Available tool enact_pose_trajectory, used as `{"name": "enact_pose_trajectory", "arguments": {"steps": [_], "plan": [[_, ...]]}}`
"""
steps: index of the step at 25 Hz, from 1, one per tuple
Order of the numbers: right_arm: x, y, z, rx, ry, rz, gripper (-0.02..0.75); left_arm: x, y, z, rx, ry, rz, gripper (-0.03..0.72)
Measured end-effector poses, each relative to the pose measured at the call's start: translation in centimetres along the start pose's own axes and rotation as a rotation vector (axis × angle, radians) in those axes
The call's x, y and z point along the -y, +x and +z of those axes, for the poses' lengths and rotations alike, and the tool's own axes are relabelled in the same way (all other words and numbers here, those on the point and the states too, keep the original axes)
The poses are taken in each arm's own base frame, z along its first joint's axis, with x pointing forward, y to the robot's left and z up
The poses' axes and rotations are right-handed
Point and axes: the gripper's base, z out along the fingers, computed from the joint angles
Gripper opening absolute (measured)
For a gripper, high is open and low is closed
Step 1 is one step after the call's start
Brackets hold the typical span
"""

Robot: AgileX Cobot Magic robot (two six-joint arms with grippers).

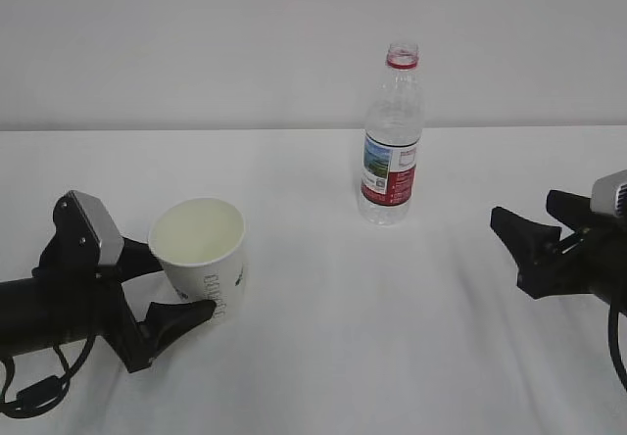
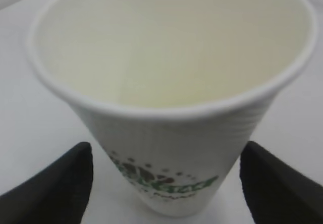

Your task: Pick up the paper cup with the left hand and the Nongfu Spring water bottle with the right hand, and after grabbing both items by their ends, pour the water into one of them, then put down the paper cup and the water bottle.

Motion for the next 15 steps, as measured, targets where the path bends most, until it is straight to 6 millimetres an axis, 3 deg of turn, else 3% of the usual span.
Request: {"name": "enact_pose_trajectory", "arguments": {"steps": [7, 15], "plan": [[0.0, 0.0, 0.0, 0.000, 0.000, 0.001, 0.549, -0.2, 0.9, 0.9, -0.018, 0.015, -0.012, 0.676], [0.0, 0.0, 0.0, 0.000, 0.000, 0.001, 0.549, 0.2, 0.6, 1.2, 0.021, 0.037, -0.010, 0.675]]}}
